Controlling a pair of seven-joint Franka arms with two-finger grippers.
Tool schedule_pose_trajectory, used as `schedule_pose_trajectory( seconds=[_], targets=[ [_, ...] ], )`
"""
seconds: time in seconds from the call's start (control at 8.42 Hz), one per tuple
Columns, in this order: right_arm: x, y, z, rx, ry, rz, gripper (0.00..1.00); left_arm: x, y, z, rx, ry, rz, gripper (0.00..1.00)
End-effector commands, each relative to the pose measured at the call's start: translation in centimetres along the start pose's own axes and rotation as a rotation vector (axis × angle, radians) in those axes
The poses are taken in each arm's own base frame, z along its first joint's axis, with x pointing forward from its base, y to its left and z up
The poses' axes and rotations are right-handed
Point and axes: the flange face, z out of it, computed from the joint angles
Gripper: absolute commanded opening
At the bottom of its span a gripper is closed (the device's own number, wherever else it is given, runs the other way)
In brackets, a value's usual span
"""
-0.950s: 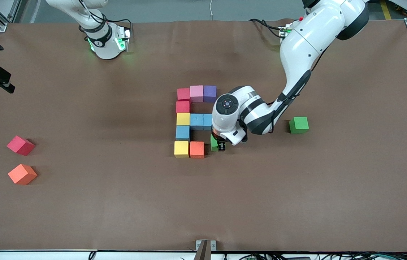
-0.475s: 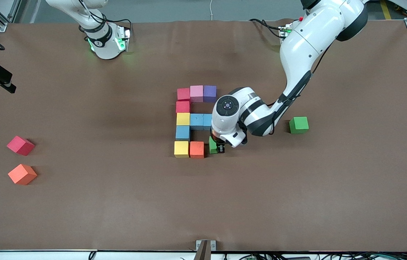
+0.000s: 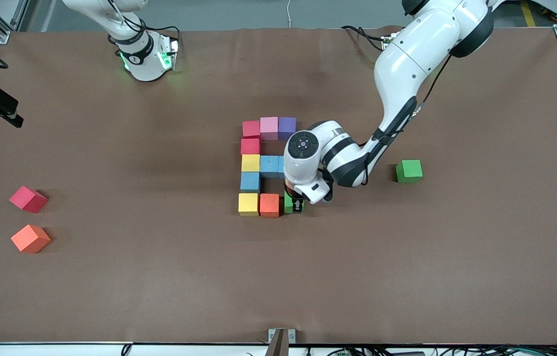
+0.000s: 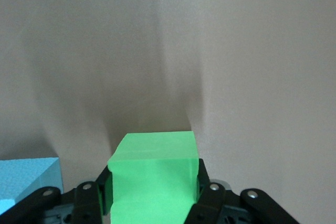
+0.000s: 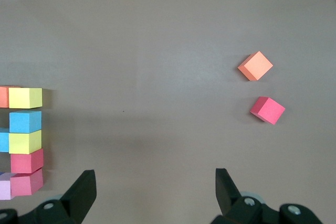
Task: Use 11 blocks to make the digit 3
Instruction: 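Lower the green cube beside the orange cube with the left gripper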
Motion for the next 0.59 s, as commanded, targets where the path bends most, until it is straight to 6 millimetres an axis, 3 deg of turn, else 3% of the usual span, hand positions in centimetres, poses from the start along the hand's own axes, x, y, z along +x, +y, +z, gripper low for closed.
schedule_pose_trajectory(
  seconds=[0.0, 0.48],
  targets=[
    [-0.16, -0.24, -0.4, -0.015, 0.005, -0.001, 1.0, -0.65, 0.8, 0.78, -0.005, -0.012, 0.004, 0.34],
    [-0.18, -0.24, -0.38, -0.015, 0.003, 0.001, 1.0, -0.75, 1.37, 1.58, -0.008, -0.016, 0.007, 0.34]
  ],
)
